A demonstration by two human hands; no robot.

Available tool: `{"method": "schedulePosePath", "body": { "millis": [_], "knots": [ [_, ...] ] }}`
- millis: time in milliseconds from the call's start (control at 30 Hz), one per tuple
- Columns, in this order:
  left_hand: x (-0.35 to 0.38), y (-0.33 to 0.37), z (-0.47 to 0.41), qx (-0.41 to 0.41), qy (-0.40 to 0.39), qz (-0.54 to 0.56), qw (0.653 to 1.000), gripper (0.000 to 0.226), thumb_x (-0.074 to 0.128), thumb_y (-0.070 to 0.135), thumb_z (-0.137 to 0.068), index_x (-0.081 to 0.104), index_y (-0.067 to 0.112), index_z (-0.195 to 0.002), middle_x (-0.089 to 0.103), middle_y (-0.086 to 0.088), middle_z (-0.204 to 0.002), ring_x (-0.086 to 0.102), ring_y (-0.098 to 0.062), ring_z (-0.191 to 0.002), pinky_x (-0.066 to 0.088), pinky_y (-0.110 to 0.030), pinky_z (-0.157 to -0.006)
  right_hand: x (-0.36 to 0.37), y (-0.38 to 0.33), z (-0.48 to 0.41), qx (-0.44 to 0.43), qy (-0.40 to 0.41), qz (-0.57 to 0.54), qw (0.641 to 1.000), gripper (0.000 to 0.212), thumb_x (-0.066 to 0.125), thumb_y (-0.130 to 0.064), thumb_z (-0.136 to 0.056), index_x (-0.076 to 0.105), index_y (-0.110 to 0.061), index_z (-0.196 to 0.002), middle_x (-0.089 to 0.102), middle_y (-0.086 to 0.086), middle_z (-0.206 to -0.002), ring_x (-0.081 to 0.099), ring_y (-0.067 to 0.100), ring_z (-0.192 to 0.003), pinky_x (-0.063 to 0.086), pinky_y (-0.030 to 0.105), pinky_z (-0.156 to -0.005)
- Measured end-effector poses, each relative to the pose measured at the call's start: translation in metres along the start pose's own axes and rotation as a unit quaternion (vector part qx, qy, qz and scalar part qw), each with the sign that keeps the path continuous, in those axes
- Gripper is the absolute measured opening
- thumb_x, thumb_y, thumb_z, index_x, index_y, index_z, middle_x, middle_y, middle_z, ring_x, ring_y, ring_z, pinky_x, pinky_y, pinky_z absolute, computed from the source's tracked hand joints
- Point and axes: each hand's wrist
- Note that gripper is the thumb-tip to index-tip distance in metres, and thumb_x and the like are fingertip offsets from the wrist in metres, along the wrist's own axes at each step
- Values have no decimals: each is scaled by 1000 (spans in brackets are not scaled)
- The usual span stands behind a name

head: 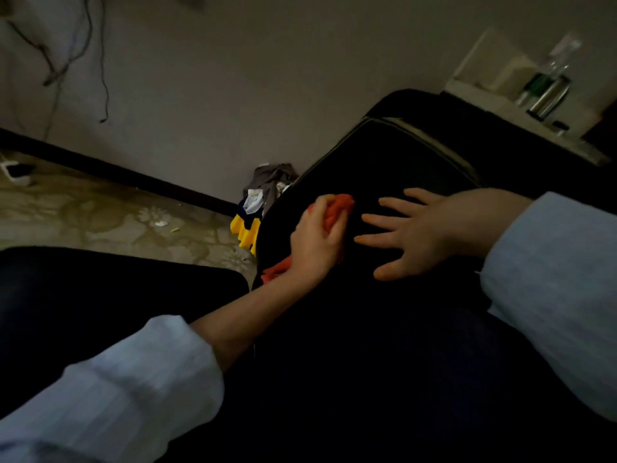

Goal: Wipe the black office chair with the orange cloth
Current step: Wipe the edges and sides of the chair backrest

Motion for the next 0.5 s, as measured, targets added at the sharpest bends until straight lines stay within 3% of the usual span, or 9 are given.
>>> {"method": "schedulePosePath", "body": {
  "millis": [133,267,400,500],
  "knots": [
    [6,41,2,107,-72,19,991,33,51,36,-88,57,24,-119,58,6,-109,56,-5,-97,43,-14,-81,14,10,31,-1,4,-35,999,65,20,-62,-94,-9,-39,-148,-19,-6,-157,-21,21,-143,-12,42,-114],
    [10,57,-12,195,-100,-14,976,30,45,42,-86,47,35,-115,54,2,-107,58,-13,-96,45,-22,-80,34,29,61,-19,42,-83,995,61,18,-64,-91,-8,-48,-145,-21,-15,-155,-26,12,-140,-17,37,-112],
    [23,32,-67,127,-37,-27,991,25,50,35,-90,56,31,-114,59,-2,-114,62,-18,-101,49,-33,-87,40,33,65,-39,69,-94,992,59,18,-64,-91,-5,-51,-143,-19,-19,-154,-26,9,-140,-18,36,-112],
    [24,0,-98,26,14,-40,999,20,51,33,-92,57,27,-110,62,1,-108,58,-25,-104,47,-30,-85,40,34,59,-46,72,-113,990,59,21,-64,-91,-2,-51,-144,-16,-20,-155,-26,8,-140,-19,37,-112]
  ]
}}
Point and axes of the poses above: each hand's wrist, its own z-axis away from the middle knuckle, its own x-axis out of the palm, y = z × x
